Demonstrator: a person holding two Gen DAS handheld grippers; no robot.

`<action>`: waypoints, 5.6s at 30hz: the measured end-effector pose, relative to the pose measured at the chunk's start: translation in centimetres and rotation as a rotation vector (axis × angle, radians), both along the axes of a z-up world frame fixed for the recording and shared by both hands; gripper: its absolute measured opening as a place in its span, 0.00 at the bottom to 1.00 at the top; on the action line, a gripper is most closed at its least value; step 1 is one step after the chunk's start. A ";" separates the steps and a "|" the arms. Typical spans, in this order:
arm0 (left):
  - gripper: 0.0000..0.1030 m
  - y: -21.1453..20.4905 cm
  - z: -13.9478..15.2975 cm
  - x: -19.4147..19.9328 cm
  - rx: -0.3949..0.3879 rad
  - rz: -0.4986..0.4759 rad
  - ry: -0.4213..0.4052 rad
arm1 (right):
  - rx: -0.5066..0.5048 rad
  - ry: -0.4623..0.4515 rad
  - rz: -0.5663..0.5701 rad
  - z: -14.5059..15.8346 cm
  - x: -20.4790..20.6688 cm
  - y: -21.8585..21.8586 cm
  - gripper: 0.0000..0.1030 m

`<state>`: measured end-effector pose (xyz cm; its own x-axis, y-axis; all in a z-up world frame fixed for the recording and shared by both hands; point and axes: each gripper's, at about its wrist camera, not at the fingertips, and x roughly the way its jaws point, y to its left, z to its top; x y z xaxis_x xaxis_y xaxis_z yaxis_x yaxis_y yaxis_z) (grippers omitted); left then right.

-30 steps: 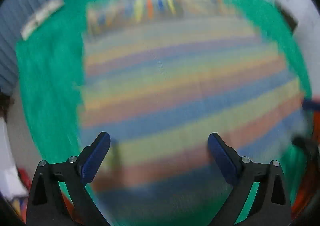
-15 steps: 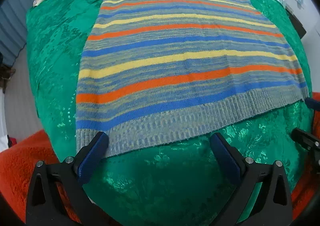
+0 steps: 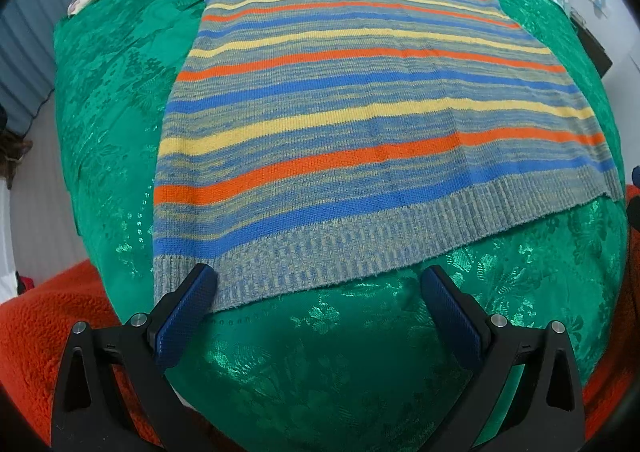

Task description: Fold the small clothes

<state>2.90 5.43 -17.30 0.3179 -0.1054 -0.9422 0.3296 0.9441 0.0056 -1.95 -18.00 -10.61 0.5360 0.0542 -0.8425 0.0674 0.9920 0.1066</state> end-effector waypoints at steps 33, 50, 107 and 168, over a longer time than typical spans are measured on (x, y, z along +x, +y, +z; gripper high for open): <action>1.00 -0.3 -0.2 0.1 0.001 -0.012 -0.008 | -0.003 -0.024 -0.070 -0.5 0.2 -1.4 0.99; 1.00 -0.3 -0.3 0.2 0.000 -0.014 -0.008 | -0.006 -0.022 -0.070 -0.5 0.2 -1.3 0.99; 0.59 8.3 0.0 6.5 -0.061 0.143 0.059 | 0.519 0.250 -0.032 -4.2 3.2 -9.4 0.21; 0.55 2.5 0.2 25.9 -0.019 0.008 -0.130 | 0.048 0.142 0.291 -4.8 28.7 -11.1 0.24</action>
